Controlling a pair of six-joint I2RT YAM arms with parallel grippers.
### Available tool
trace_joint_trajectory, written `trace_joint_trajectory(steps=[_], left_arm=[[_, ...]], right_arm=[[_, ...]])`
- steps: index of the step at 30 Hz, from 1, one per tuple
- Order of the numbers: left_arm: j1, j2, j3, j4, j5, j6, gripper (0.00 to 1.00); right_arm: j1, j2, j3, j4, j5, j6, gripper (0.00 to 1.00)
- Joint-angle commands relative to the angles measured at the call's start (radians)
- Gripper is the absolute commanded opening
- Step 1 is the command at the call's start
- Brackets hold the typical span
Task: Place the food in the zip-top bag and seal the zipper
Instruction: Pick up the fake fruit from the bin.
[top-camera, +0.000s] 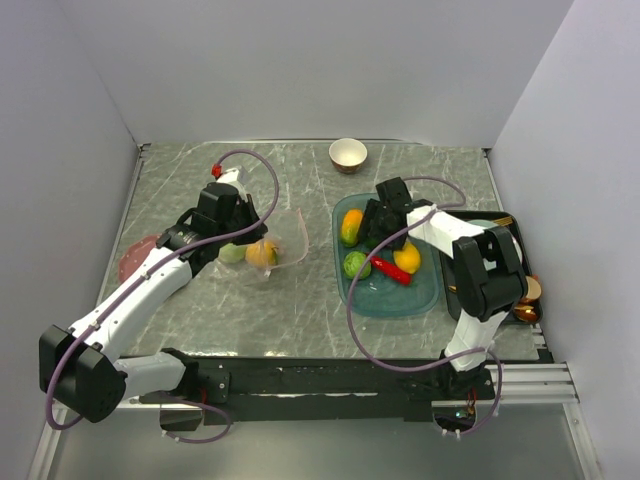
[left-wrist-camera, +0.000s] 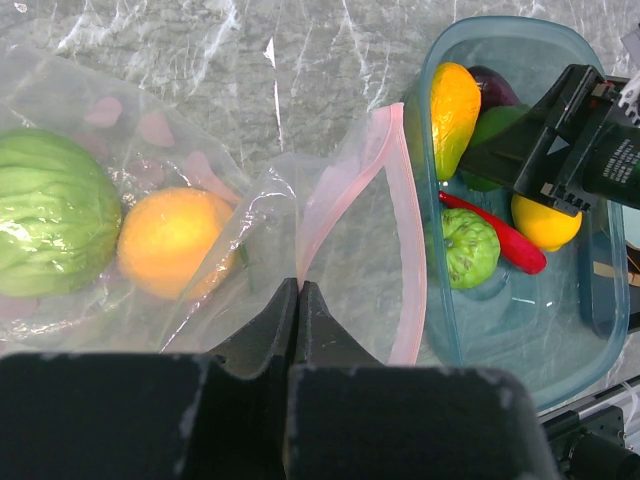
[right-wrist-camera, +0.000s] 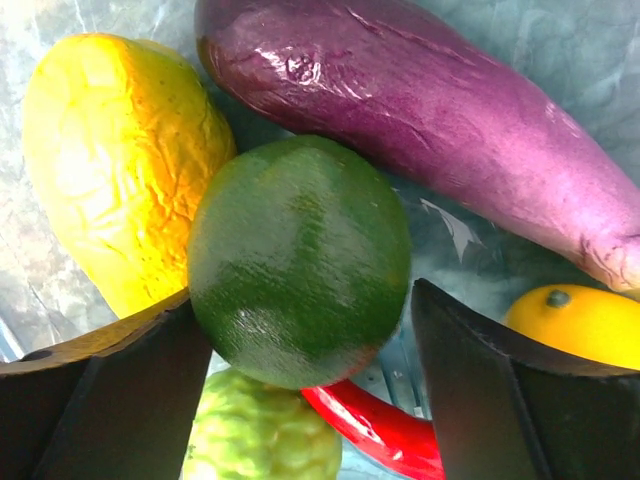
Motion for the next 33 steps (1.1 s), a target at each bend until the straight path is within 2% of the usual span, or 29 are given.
trace_joint_trajectory(steps=[1, 3, 6, 14, 23, 29, 30, 33], left_arm=[[0.004, -0.008, 0.031, 0.023, 0.003, 0.014, 0.01], [0.004, -0.006, 0.031, 0.022, -0.001, 0.017, 0.01], [0.004, -0.006, 0.025, 0.026, 0.002, 0.018, 0.01], [0.004, -0.006, 0.027, 0.025, -0.004, 0.026, 0.01], [0.004, -0.018, 0.016, 0.022, -0.009, 0.026, 0.01], [0.004, -0.018, 0.013, 0.023, -0.011, 0.024, 0.01], [0.004, -0.015, 0.014, 0.025, -0.009, 0.024, 0.01], [0.004, -0.009, 0.019, 0.025, -0.001, 0.023, 0.01]], right_arm=[[-0.005, -0.102, 0.001, 0.025, 0.022, -0.001, 0.89], [-0.007, -0.134, 0.004, 0.014, 0.046, 0.005, 0.96], [-0.007, -0.146, 0.016, 0.008, 0.074, 0.005, 0.98], [-0.008, -0.051, 0.071, -0.018, 0.108, 0.019, 0.94], [-0.010, 0.019, 0.091, 0.006, 0.108, 0.019, 0.78], [-0.010, 0.007, 0.079, 0.014, 0.103, 0.002, 0.61], [-0.010, 0.002, 0.073, 0.014, 0.102, -0.003, 0.56], [-0.008, -0.024, 0.060, 0.016, 0.100, -0.006, 0.51]])
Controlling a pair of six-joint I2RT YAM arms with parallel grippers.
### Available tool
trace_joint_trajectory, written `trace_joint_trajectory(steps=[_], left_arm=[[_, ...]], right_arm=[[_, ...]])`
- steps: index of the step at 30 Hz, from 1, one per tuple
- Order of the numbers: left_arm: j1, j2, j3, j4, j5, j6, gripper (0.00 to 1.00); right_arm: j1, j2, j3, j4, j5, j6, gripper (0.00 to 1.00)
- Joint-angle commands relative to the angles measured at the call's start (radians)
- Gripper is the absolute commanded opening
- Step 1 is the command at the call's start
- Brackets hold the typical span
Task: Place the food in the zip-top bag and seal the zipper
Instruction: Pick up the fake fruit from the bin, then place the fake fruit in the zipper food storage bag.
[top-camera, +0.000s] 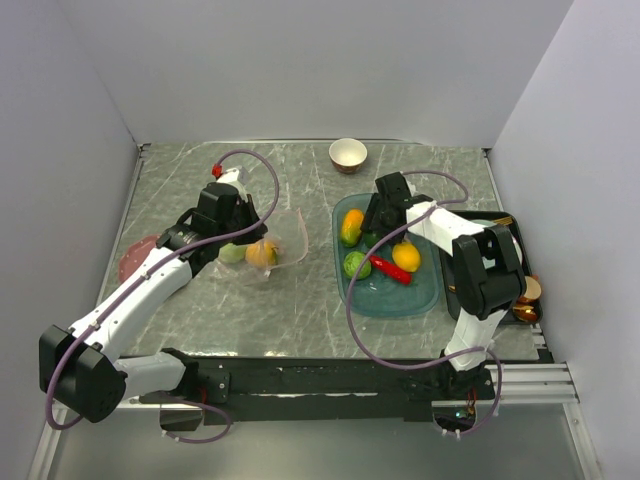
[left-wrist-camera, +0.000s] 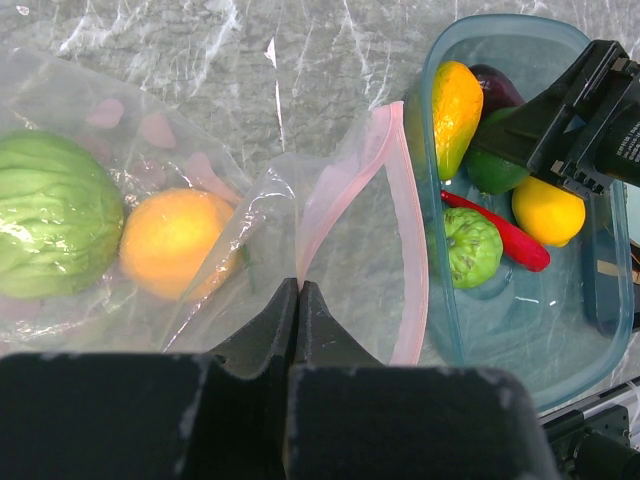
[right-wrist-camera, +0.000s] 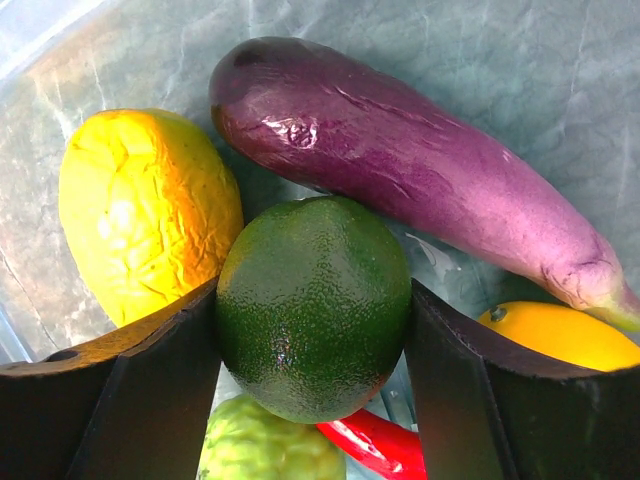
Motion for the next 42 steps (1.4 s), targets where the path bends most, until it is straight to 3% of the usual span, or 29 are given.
trace_joint_trajectory(steps=[1, 16, 36, 42], left_arm=[[0.005, -0.008, 0.021, 0.027, 0.000, 0.014, 0.01], [0.004, 0.002, 0.036, 0.022, 0.007, 0.015, 0.01], [0.004, 0.006, 0.047, 0.017, 0.004, 0.023, 0.01], [0.004, 0.008, 0.037, 0.024, 0.016, 0.017, 0.01]], right_arm=[[-0.006, -0.052, 0.012, 0.024, 0.019, -0.013, 0.50], [-0.008, -0.218, -0.051, 0.018, -0.055, 0.005, 0.36], [-0.005, -0.454, -0.157, 0.031, -0.200, 0.076, 0.38], [0.015, -0.496, -0.235, 0.120, -0.311, 0.160, 0.38]])
